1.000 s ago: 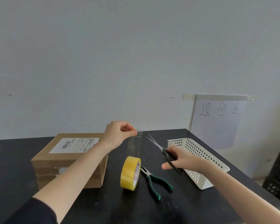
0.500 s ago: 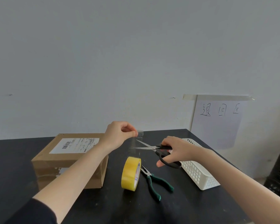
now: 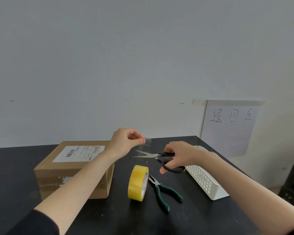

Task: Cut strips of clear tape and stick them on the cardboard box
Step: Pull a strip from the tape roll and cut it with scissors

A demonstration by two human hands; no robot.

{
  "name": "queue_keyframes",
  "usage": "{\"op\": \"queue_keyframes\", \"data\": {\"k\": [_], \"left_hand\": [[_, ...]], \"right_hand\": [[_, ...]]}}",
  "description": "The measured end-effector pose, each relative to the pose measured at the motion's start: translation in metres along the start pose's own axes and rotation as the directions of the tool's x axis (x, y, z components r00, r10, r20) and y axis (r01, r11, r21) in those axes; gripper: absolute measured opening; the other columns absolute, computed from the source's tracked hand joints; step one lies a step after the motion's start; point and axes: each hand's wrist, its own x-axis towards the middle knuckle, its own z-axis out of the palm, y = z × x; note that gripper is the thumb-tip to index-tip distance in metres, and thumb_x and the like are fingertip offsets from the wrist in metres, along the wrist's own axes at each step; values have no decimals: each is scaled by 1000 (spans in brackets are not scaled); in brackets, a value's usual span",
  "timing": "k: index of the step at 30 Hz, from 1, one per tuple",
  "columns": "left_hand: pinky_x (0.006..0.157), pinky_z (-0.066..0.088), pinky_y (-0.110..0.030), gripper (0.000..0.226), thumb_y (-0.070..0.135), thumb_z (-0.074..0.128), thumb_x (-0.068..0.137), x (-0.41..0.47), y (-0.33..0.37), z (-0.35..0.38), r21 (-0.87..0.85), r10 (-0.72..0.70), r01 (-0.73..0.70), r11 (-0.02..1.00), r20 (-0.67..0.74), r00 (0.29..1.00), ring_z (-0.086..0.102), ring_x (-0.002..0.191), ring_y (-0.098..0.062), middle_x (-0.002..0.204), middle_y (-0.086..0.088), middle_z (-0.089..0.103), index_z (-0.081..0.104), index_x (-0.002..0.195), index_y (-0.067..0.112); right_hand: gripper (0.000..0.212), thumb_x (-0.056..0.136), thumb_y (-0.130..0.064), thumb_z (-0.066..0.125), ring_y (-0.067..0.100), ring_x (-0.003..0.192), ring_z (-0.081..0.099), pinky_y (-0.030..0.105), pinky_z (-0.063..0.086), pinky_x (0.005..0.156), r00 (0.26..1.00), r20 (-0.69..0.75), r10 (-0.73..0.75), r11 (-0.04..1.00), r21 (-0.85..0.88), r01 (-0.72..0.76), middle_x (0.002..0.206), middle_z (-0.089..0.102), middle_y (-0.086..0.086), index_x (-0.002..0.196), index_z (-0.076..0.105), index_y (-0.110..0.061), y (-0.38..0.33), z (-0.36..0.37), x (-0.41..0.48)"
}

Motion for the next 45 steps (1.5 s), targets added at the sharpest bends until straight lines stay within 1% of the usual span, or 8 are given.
{"op": "queue_keyframes", "data": {"k": [7,14,18,23,30,37,40,45], "left_hand": [[74,50,-19,6,27,78,78,1,-1,1,2,4,-4,1000,6,1000,65,77,2,80,11,73,73,78,24],[74,48,-17,4,28,76,80,1,-1,3,5,9,-9,1000,5,1000,65,79,4,81,13,72,72,78,27],[80,49,-22,4,26,73,83,0,-4,5,-15,14,-14,1000,13,1000,64,81,3,81,14,72,72,79,26],[85,53,-32,8,19,59,94,-3,-4,9,-27,5,-3,1000,65,998,66,83,-7,84,8,72,62,87,21],[69,60,-33,9,24,38,103,-4,-2,15,-81,-97,98,992,10,995,69,80,-14,88,1,69,43,96,21],[58,60,-34,11,29,31,104,-9,-10,18,9,-160,161,987,-15,987,68,79,-17,91,2,68,36,106,19],[56,60,-35,14,30,30,105,-11,-9,19,-75,-229,231,970,32,973,71,74,-19,92,1,70,35,107,17],[69,61,-44,14,28,30,105,-11,-7,23,-264,-316,322,909,67,946,73,68,-28,92,-12,71,36,107,16]], "right_hand": [[45,65,-61,79,13,68,49,20,31,52,998,-16,60,998,18,-60,74,56,-5,75,58,-22,-1,-3,-4],[51,62,-63,78,17,61,47,27,34,53,996,-82,39,997,-57,-44,63,52,1,73,66,-15,4,-2,1],[44,63,-62,78,16,59,44,26,30,50,994,-101,31,993,-107,-41,57,48,-3,63,58,-23,3,-3,0],[47,63,-64,76,17,60,45,26,32,50,994,-110,26,988,-148,-42,61,52,0,73,67,-19,1,-3,1],[44,65,-65,75,17,63,46,24,30,49,994,-107,14,984,-177,-33,56,46,-5,61,54,-26,1,-3,-2],[46,67,-65,73,15,63,45,23,27,47,993,-109,35,982,-178,-54,56,44,-5,58,50,-26,-1,-4,-7],[44,67,-66,73,16,66,47,24,28,47,993,-111,36,984,-170,-55,59,47,-5,64,54,-26,-1,-3,-7],[43,68,-65,73,16,65,46,23,26,45,991,-123,52,984,-164,-72,61,49,-4,68,57,-25,1,-2,-7]]}}
